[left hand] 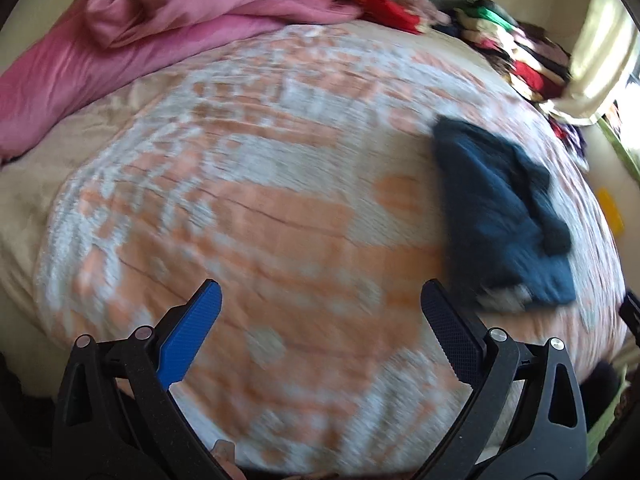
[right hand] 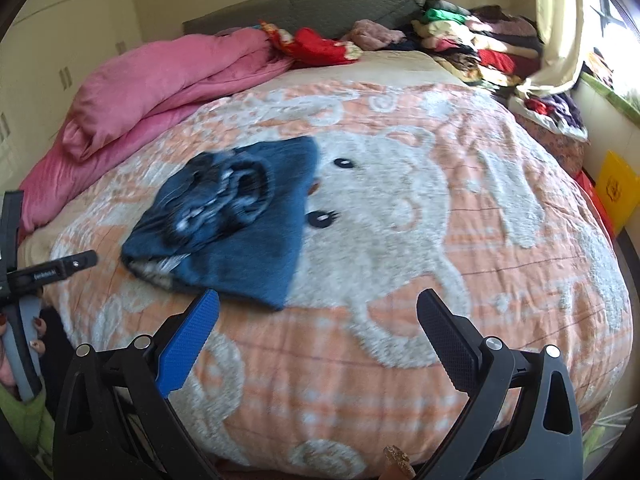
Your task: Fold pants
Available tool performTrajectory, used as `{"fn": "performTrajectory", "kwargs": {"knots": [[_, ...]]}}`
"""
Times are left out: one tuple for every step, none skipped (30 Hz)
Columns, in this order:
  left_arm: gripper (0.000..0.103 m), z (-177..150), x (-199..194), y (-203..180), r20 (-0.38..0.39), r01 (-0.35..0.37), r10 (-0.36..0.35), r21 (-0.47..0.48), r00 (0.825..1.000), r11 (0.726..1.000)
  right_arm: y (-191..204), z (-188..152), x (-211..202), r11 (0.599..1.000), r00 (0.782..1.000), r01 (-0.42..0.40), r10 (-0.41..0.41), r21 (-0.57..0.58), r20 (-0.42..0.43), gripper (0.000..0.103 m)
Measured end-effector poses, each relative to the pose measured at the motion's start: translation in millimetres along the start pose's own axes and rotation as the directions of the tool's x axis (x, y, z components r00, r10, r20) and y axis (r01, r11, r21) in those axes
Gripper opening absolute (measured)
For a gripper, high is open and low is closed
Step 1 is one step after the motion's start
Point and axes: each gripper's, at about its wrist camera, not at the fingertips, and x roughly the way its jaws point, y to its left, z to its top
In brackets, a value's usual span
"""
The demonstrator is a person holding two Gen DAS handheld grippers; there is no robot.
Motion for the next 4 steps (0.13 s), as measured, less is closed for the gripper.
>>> {"fn": "performTrajectory", "kwargs": {"knots": [[0.094, 14.0, 6.8, 18.1, -0.002, -0.039, 0.039, -0.033, 0.999, 0.999, -17.7, 6.8, 1.8, 0.999, 1.0, 0.013, -0.013, 0.032, 0.008, 0.099], [0.094, 29.0, 13.2, 37.3, -0.006, -0.083, 0.082, -0.065, 0.997, 0.994, -29.8, 13.6, 4.6, 0.998, 1.0, 0.028, -0.029, 0.053, 0.012, 0.099], [0.094, 41.6, 19.2, 52.5, -0.003, -0.109, 0.11, -0.087, 0.994, 0.99, -48.3, 21.0, 8.4, 0.995, 0.998, 0.062, -0.063, 0.076, 0.012, 0.099], [0.094, 55.4, 25.7, 70.0, -0.003, -0.141, 0.141, -0.106, 0.99, 0.984, -74.6, 29.9, 13.7, 0.988, 0.994, 0.11, -0.111, 0.108, 0.007, 0.099]]}}
